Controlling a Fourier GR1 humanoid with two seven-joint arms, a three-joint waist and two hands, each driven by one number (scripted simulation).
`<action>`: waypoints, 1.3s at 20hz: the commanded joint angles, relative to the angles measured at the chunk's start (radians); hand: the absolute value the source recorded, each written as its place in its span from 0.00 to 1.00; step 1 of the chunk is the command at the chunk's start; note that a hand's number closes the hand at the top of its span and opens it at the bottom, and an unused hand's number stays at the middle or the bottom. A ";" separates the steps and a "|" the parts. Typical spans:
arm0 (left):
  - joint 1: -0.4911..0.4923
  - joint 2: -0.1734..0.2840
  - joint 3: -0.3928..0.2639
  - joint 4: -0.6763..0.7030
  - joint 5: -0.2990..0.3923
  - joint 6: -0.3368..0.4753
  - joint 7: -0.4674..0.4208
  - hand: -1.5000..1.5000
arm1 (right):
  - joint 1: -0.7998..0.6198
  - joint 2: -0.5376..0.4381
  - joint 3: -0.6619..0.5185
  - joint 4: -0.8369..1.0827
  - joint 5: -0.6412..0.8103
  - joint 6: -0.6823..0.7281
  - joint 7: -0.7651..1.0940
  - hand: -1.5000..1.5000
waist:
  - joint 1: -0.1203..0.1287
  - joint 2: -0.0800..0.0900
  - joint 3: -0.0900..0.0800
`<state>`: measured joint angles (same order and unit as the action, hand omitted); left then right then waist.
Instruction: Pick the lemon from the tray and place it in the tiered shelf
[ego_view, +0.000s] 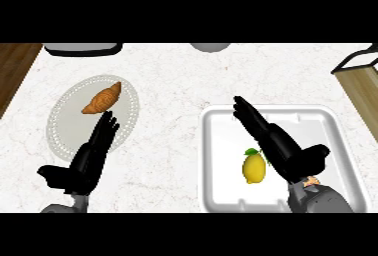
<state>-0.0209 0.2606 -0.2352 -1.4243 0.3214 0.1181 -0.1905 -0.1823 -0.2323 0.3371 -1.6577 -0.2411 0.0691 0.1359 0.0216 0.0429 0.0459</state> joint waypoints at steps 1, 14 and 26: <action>-0.005 0.036 0.031 0.013 -0.024 0.021 0.015 0.50 | -0.005 -0.026 -0.066 -0.011 0.011 -0.035 0.008 1.00 | -0.024 -0.043 -0.045; -0.218 0.147 0.141 -0.042 0.004 0.047 0.330 0.50 | 0.173 -0.041 -0.379 -0.195 0.113 -0.377 -0.012 0.00 | -0.036 -0.045 -0.046; -0.224 0.129 0.129 -0.052 -0.019 0.062 0.352 0.50 | 0.139 -0.460 -0.110 -0.391 0.403 -0.099 0.643 0.00 | -0.010 -0.044 -0.056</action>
<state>-0.2418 0.4024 -0.0948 -1.4745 0.3098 0.1687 0.1515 -0.0249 -0.5424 0.1583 -2.0404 0.0562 -0.1369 0.6276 -0.0039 -0.0032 -0.0063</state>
